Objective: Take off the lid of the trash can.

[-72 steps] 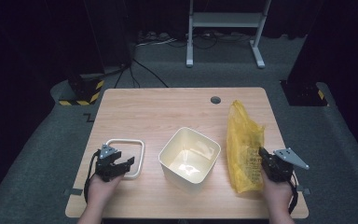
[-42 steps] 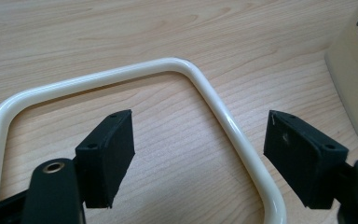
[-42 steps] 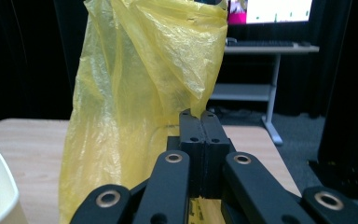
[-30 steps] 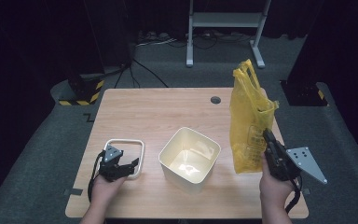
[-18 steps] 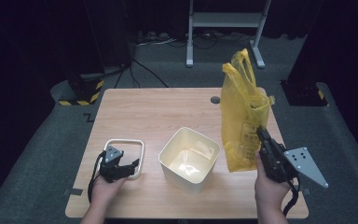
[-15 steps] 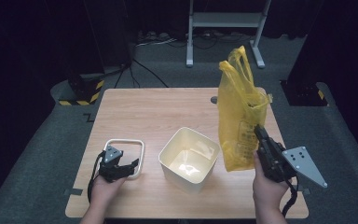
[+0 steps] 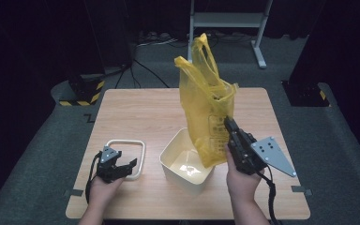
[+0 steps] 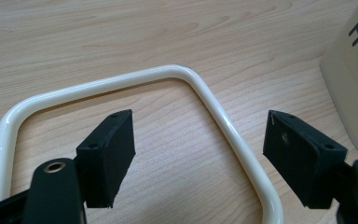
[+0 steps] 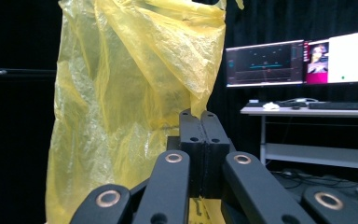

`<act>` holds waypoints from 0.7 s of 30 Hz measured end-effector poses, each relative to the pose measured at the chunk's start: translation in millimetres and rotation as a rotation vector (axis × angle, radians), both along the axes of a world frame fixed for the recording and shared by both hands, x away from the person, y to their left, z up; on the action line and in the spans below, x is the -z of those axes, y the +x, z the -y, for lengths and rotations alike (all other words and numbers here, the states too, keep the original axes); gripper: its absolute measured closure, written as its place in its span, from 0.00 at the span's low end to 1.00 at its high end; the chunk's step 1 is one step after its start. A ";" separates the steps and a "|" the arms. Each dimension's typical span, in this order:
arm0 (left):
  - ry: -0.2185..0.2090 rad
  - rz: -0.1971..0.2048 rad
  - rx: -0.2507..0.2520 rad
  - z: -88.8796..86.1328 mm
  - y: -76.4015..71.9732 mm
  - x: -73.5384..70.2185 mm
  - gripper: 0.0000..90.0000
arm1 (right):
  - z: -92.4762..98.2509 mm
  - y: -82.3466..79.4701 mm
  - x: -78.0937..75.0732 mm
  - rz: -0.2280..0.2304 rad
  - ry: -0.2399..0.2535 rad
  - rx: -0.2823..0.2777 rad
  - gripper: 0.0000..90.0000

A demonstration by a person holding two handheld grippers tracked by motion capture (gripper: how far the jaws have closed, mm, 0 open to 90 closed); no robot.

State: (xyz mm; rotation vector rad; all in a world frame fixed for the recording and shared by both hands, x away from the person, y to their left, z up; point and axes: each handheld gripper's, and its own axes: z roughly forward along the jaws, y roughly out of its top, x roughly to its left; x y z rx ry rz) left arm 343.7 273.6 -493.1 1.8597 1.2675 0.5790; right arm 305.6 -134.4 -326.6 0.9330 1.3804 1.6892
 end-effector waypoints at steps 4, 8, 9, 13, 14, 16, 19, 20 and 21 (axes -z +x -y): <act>0.004 0.004 -0.001 -0.9 0.1 -0.3 0.28 | -16.2 4.1 2.0 -0.005 0.007 -0.033 1.00; -0.010 0.006 -0.003 -2.3 -0.8 -1.1 0.28 | -29.7 6.6 9.0 -0.015 0.003 -0.057 1.00; -0.012 0.004 -0.005 -3.0 -1.1 -1.2 0.28 | -32.2 7.3 11.7 -0.014 0.000 -0.061 1.00; -0.010 0.007 -0.007 -4.9 -0.9 -1.1 0.28 | -37.1 9.0 21.4 -0.022 -0.002 -0.063 1.00; -0.018 0.003 -0.008 -4.8 -1.1 -0.9 0.28 | -37.6 9.5 23.7 -0.022 -0.003 -0.063 1.00; -0.018 0.001 -0.008 -5.2 -0.9 -0.9 0.28 | -38.2 10.8 29.2 -0.025 -0.003 -0.067 1.00; -0.009 0.000 -0.004 -5.3 -1.0 -1.1 0.28 | -38.1 13.6 37.1 -0.037 -0.004 -0.075 1.00; -0.009 0.000 -0.003 -5.1 -1.0 -1.1 0.28 | -37.6 14.6 42.2 -0.049 -0.005 -0.078 1.00; -0.009 -0.002 0.000 -4.9 -1.0 -1.3 0.29 | -37.0 15.0 44.6 -0.055 -0.007 -0.078 1.00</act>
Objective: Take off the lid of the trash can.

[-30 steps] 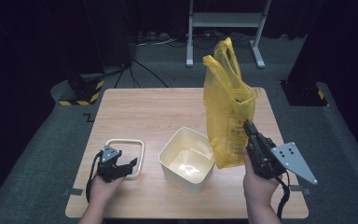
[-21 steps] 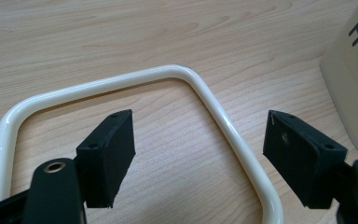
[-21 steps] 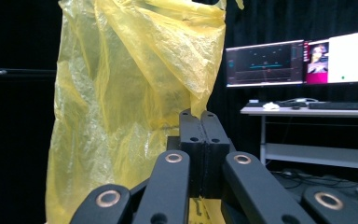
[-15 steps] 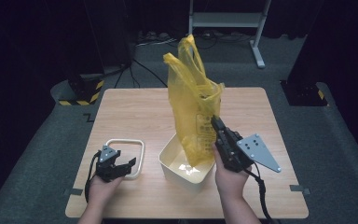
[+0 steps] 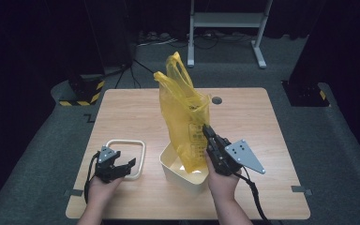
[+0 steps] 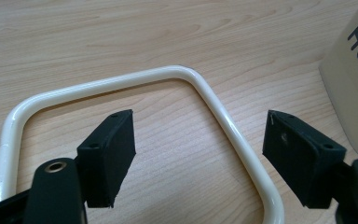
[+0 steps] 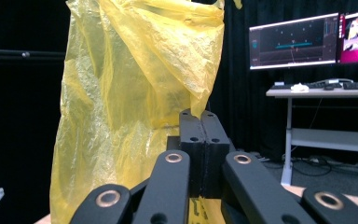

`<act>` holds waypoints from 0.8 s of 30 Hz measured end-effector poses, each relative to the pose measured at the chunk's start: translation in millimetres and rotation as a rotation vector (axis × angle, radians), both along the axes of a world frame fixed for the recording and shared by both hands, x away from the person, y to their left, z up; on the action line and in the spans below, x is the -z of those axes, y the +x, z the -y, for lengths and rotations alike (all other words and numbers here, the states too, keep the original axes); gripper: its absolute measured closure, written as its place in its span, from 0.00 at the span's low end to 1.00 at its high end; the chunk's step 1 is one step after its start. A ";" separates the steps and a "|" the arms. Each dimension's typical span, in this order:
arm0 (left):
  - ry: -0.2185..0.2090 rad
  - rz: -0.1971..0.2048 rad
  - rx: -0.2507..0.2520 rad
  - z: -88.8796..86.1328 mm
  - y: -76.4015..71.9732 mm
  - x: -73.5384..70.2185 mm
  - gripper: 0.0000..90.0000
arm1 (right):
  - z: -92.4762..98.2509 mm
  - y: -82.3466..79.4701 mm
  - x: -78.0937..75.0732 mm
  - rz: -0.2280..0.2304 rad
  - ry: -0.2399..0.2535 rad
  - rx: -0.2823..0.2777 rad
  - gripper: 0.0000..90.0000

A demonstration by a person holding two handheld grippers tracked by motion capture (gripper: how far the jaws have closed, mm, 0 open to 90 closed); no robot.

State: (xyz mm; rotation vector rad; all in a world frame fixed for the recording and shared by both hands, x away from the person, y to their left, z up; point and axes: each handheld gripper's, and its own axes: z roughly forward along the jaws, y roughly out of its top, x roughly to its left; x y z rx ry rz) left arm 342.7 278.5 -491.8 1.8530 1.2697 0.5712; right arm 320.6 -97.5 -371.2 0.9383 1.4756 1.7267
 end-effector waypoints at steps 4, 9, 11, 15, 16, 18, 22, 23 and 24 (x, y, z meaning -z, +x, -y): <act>-0.004 -0.003 -0.001 0.9 0.1 0.2 0.29 | 2.9 0.8 7.9 -0.020 -0.013 0.001 1.00; -0.002 -0.003 -0.001 2.6 0.9 0.9 0.29 | 10.2 -1.0 18.7 -0.047 -0.048 0.005 1.00; 0.006 -0.003 0.002 3.9 0.7 0.4 0.29 | 11.6 -1.8 21.7 -0.055 -0.069 0.003 1.00; 0.006 -0.001 0.002 4.5 0.5 0.0 0.29 | 12.2 -6.3 28.0 -0.062 -0.112 -0.004 1.00; 0.006 -0.001 0.002 4.5 0.5 0.0 0.29 | 12.2 -6.3 28.0 -0.062 -0.112 -0.004 1.00; 0.009 -0.001 0.002 4.0 0.8 0.4 0.29 | 12.4 -8.9 30.8 -0.059 -0.132 -0.010 1.00; 0.004 -0.003 0.001 3.5 0.9 0.7 0.29 | 12.4 -15.2 37.0 -0.064 -0.169 -0.025 0.99; 0.002 -0.004 0.000 3.5 0.6 0.5 0.29 | 12.5 -17.1 39.6 -0.069 -0.188 -0.023 0.96; 0.003 -0.002 0.001 3.2 0.6 0.3 0.29 | 12.5 -17.1 39.6 -0.069 -0.188 -0.023 0.96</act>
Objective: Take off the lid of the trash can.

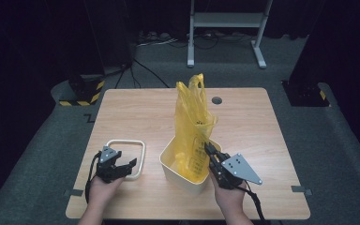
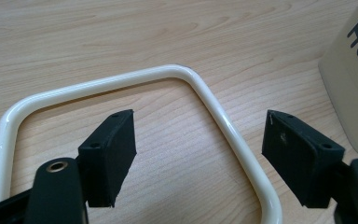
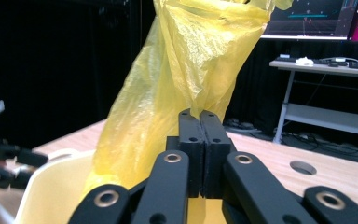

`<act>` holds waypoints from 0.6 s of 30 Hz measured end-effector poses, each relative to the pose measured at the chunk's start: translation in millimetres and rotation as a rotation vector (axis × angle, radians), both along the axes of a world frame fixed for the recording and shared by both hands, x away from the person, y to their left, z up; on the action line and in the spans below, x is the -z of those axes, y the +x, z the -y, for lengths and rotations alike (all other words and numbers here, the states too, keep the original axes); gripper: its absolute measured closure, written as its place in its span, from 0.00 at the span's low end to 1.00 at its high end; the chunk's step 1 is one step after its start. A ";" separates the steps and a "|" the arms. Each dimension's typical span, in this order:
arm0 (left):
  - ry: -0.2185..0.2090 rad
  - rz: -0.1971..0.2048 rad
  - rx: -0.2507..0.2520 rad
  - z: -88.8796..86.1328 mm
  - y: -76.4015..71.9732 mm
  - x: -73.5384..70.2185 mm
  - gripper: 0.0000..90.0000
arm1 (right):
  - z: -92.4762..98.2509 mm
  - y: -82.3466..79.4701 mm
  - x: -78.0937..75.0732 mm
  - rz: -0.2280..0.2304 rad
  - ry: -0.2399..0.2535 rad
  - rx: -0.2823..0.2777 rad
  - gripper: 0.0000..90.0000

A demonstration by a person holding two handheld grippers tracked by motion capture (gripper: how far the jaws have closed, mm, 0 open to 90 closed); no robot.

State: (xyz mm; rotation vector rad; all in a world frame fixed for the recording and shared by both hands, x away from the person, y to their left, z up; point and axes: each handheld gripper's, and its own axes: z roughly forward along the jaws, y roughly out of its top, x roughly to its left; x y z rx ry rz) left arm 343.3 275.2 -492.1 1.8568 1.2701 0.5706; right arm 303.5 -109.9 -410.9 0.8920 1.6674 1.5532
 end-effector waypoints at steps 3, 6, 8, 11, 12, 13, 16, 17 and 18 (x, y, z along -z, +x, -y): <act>-0.006 0.002 -0.001 -0.4 -0.2 -0.4 0.29 | 1.9 -1.2 2.9 -0.007 -0.012 0.007 0.90; -0.011 0.002 -0.002 -0.5 -0.4 -0.6 0.29 | 8.1 0.1 2.9 -0.019 0.000 0.022 0.83; -0.013 0.003 -0.003 -0.6 -0.1 -0.3 0.29 | 12.8 1.3 1.9 -0.027 0.014 0.036 0.80; -0.008 0.001 -0.001 -1.3 0.3 -0.1 0.29 | 17.6 2.3 0.9 -0.027 0.016 0.052 0.77; -0.002 0.001 0.000 -1.8 0.5 -0.2 0.29 | 18.5 2.3 0.7 -0.027 0.018 0.057 0.77; -0.008 0.004 -0.003 -1.6 0.7 0.1 0.29 | 19.7 2.6 0.2 -0.030 0.023 0.061 0.77; -0.006 0.003 -0.001 -1.8 0.8 0.2 0.29 | 22.0 3.8 -1.9 -0.029 0.021 0.066 0.76; -0.009 0.001 -0.002 -1.5 0.8 0.4 0.29 | 22.4 4.2 -2.9 -0.033 0.019 0.069 0.76; -0.006 0.001 -0.002 -1.7 0.9 0.6 0.29 | 22.7 4.7 -4.1 -0.036 0.022 0.071 0.75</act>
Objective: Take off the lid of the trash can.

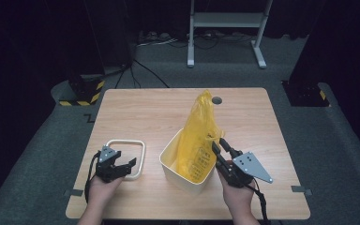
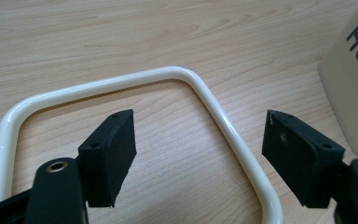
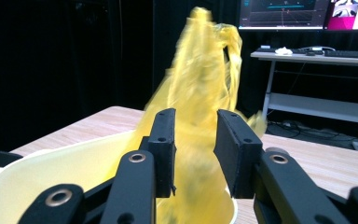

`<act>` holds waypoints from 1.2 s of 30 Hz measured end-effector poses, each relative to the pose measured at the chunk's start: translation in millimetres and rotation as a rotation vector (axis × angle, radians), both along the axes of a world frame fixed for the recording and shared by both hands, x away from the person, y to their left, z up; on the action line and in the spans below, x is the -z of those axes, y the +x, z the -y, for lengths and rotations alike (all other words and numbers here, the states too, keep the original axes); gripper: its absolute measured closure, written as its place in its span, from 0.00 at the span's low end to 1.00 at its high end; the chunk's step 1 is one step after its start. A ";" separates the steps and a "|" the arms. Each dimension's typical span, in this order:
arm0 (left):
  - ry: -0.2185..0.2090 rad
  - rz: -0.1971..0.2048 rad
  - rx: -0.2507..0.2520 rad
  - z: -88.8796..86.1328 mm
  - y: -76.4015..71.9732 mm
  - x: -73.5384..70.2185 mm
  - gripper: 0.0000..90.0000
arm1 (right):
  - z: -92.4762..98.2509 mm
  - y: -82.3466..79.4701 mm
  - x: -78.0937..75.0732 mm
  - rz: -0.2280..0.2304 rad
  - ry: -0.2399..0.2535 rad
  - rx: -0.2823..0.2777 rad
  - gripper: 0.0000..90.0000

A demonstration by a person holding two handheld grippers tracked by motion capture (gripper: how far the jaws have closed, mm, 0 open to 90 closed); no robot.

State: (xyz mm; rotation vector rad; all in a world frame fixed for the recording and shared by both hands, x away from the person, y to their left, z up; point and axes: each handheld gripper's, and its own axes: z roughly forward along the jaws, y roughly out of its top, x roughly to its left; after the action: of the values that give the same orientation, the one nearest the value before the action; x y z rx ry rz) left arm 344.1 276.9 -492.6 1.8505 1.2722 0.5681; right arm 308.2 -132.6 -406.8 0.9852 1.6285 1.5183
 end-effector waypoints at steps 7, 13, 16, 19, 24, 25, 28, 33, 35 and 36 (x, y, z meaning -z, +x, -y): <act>0.006 -0.006 -0.001 0.0 -0.3 1.0 0.29 | -8.9 3.1 -10.7 -0.010 0.003 -0.012 0.71; 0.003 -0.005 -0.003 -0.3 -0.7 0.8 0.29 | -27.4 8.6 -14.0 -0.029 -0.042 -0.026 0.66; -0.005 -0.006 -0.006 -0.9 -0.8 0.4 0.29 | -34.0 14.8 -11.6 -0.043 -0.094 0.005 0.71; -0.012 -0.003 -0.013 -3.2 -0.9 -0.1 0.29 | -35.3 20.1 -8.5 -0.074 -0.116 0.024 0.79; -0.022 -0.007 -0.018 -4.9 -0.9 -0.8 0.29 | -37.0 21.7 -6.5 -0.100 -0.140 0.014 0.91; -0.026 -0.006 -0.020 -4.7 -1.1 -1.2 0.29 | -36.3 21.1 -6.6 -0.103 -0.137 0.008 0.98; -0.025 -0.002 -0.017 -4.1 -1.5 -2.3 0.30 | -35.3 20.2 -7.1 -0.103 -0.134 -0.002 1.00; -0.037 0.030 0.005 4.1 -6.0 -13.7 0.31 | -25.3 10.9 -14.9 -0.072 -0.113 -0.045 1.00; -0.044 0.061 0.017 8.2 -8.8 -21.1 0.31 | -20.7 6.3 -18.5 -0.059 -0.107 -0.053 1.00; -0.044 0.061 0.017 8.2 -8.8 -21.1 0.31 | -18.3 3.0 -20.2 -0.056 -0.099 -0.055 1.00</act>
State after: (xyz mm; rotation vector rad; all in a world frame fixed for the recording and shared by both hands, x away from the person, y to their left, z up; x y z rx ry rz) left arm 335.3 268.7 -471.5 1.7927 1.2188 0.5786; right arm 311.2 -114.3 -386.6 0.9445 1.7656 1.4428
